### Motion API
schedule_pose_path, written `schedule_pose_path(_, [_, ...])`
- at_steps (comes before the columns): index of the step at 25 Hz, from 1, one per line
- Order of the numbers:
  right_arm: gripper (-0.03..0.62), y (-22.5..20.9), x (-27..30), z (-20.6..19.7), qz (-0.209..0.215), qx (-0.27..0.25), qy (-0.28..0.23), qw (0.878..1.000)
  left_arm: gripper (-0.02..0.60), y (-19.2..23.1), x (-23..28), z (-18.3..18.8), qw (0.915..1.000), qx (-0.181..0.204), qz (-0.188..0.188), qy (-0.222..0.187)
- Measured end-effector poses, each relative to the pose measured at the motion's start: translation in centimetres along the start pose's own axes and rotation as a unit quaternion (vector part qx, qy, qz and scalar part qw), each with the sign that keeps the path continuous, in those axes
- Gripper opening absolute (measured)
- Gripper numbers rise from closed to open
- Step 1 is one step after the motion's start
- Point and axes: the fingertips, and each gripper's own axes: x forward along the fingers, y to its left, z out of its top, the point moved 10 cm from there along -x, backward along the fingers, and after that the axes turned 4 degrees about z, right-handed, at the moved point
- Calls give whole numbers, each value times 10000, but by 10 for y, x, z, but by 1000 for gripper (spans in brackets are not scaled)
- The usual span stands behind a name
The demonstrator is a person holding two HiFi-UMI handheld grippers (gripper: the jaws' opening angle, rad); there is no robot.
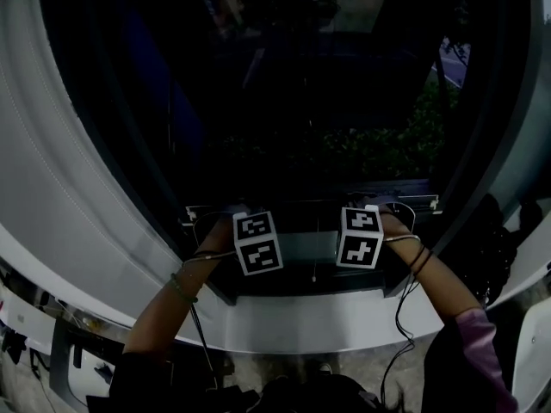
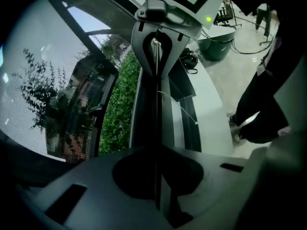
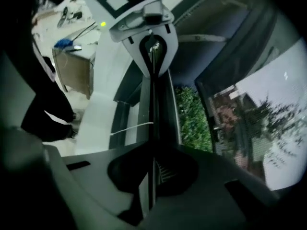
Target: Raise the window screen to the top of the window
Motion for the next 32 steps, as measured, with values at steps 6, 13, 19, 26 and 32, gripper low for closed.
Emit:
schedule_pose_path(6, [28, 8, 0, -28, -643, 321, -619, 9955, 20, 1, 1, -11, 9969, -549, 241, -504])
schedule_pose_path(13, [38, 14, -5, -59, -904, 320, -395, 9946, 20, -2, 1, -11, 9982, -302, 275, -436])
schedule_pose_path(19, [26, -11, -5, -47, 198, 578, 186, 9980, 17, 5, 4, -4, 9998, -193, 34, -96])
schedule_pose_path(26, [25, -10, -10, -48, 447, 556, 174, 9973, 18, 3, 2, -3, 9991, -371, -77, -215])
schedule_pose_path(32, [25, -5, -8, -52, -3, 356, -94, 9993, 18, 6, 1, -5, 9991, -207, -34, -366])
